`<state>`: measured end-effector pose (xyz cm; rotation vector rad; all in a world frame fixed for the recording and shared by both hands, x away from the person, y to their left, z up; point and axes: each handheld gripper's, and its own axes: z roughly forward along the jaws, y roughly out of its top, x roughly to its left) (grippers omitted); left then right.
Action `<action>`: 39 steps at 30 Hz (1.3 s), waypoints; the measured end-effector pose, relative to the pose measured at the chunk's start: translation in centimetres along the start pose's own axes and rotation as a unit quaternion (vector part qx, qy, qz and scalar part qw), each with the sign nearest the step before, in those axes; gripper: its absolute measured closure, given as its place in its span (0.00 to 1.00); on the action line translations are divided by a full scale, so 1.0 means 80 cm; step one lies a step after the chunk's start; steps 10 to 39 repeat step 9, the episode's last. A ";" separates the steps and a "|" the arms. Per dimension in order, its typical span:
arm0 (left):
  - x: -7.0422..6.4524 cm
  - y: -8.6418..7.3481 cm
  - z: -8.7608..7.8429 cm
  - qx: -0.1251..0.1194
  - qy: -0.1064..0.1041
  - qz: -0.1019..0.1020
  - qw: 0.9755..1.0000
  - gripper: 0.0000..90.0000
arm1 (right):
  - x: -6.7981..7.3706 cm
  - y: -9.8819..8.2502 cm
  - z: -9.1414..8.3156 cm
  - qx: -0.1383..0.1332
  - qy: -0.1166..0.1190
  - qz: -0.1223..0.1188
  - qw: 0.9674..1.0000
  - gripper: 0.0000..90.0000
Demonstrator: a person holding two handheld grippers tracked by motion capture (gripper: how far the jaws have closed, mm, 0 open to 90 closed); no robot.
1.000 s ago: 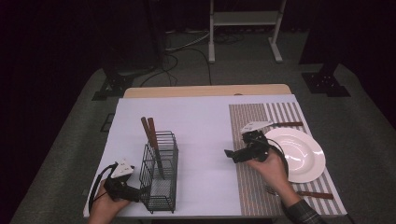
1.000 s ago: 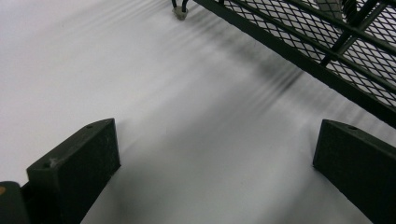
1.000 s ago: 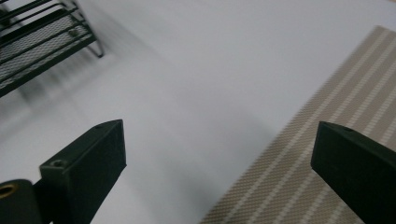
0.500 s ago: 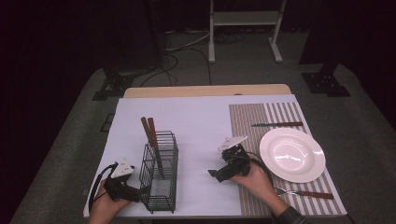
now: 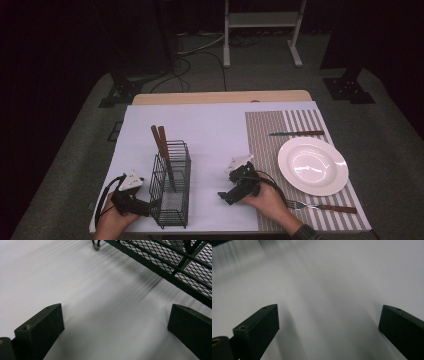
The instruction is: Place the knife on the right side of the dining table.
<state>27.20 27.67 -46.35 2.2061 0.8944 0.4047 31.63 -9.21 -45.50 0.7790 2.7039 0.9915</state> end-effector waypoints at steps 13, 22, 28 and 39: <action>0.000 0.000 0.000 0.000 0.000 0.000 1.000 0.00 | 0.007 -0.007 0.005 -0.016 -0.009 -0.009 1.000 0.01; 0.000 0.000 0.000 0.000 0.000 0.000 1.000 0.00 | 0.007 -0.007 0.005 -0.016 -0.009 -0.009 1.000 0.01; 0.000 0.000 0.000 0.000 0.000 0.000 1.000 0.00 | 0.007 -0.007 0.005 -0.016 -0.009 -0.009 1.000 0.01; 0.000 0.000 0.000 0.000 0.000 0.000 1.000 0.00 | 0.007 -0.007 0.005 -0.016 -0.009 -0.009 1.000 0.01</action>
